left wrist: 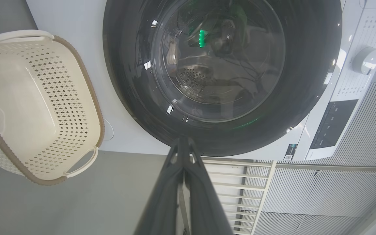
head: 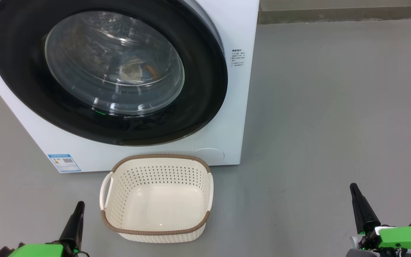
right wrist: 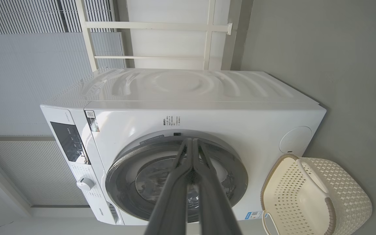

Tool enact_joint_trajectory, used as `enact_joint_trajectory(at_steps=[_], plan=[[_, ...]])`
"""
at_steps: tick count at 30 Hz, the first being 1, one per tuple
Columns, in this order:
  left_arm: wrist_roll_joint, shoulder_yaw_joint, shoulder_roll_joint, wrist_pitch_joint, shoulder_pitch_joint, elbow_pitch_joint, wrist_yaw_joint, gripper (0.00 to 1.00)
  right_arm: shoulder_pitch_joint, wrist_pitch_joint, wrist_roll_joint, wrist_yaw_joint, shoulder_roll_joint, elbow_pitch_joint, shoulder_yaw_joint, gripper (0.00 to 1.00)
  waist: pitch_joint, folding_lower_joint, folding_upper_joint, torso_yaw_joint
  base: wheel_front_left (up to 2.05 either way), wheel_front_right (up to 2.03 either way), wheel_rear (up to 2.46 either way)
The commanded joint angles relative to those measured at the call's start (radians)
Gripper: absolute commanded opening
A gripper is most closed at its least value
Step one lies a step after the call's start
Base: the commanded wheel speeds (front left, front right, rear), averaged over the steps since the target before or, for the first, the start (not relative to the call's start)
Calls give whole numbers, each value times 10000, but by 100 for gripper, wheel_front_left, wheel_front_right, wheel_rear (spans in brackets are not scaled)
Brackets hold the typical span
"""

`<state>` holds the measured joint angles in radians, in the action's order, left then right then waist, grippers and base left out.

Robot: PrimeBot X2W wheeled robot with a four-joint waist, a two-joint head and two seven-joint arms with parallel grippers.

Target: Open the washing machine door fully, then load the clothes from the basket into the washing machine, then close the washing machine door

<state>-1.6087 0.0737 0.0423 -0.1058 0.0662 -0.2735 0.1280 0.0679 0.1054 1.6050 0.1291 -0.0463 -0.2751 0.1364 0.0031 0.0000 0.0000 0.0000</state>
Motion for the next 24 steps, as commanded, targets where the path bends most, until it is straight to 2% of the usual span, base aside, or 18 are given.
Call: enact_joint_trajectory(at_steps=[1,24], plan=[[-37,354,119,-38,414,285,27,0,400,82,32,16,-39,303,-222,0,0,0,0,0,0,0,0],[-23,372,107,-51,416,285,27,0,400,81,33,16,-39,303,-223,0,0,0,0,0,0,0,0]])
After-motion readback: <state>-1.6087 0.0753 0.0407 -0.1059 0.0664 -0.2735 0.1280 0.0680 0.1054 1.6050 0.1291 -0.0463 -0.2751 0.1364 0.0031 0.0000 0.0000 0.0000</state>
